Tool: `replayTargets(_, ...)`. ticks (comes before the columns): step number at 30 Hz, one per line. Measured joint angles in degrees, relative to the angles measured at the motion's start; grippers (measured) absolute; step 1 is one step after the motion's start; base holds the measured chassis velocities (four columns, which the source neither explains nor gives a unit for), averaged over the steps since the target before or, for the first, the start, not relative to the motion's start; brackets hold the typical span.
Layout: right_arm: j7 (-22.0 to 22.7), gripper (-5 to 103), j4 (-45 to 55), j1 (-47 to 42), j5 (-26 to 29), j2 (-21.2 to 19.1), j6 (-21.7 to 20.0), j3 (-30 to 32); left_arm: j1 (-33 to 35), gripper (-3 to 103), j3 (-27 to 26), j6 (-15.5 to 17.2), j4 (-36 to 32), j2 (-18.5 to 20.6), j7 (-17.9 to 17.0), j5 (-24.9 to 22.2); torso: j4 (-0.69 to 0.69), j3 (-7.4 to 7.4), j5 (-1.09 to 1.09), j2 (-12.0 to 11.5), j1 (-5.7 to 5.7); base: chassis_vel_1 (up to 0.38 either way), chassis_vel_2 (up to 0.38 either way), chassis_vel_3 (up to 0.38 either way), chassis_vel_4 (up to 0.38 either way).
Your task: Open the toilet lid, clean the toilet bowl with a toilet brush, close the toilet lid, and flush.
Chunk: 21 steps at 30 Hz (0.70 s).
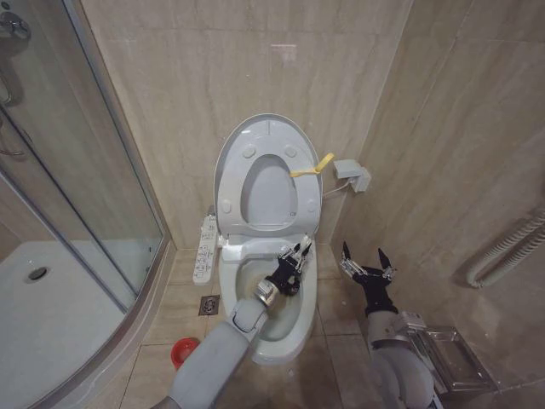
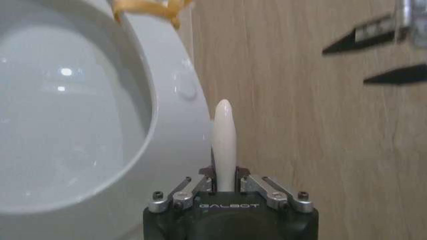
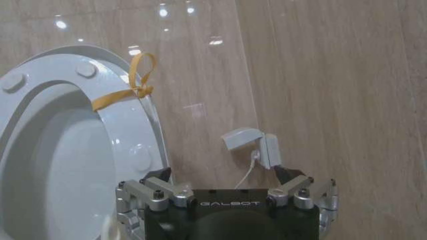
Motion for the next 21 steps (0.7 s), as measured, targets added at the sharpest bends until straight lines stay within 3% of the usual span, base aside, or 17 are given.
replayTargets(6, 0.0, 100, 0.0, 0.0, 0.0, 0.0, 0.0, 0.0, 1.09, 19, -0.46, -0.96, 3.83, 0.87, 0.65, 0.36, 0.03, 0.0, 0.0, 0.0, 0.0, 0.0, 0.0, 0.0, 0.0)
replayTargets(14, 0.0, 100, 0.0, 0.0, 0.0, 0.0, 0.0, 0.0, 1.08, 19, -0.84, -0.09, -1.2, 1.76, 0.54, -0.47, 0.0, 0.0, 0.0, 0.0, 0.0, 0.0, 0.0, 0.0, 0.0)
replayTargets(21, 0.0, 100, 0.0, 0.0, 0.0, 0.0, 0.0, 0.0, 3.71, 19, -1.76, -0.57, 0.84, 2.55, 0.54, 0.78, 0.01, 0.0, -0.01, 0.0, 0.0, 0.0, 0.0, 0.0, 0.0)
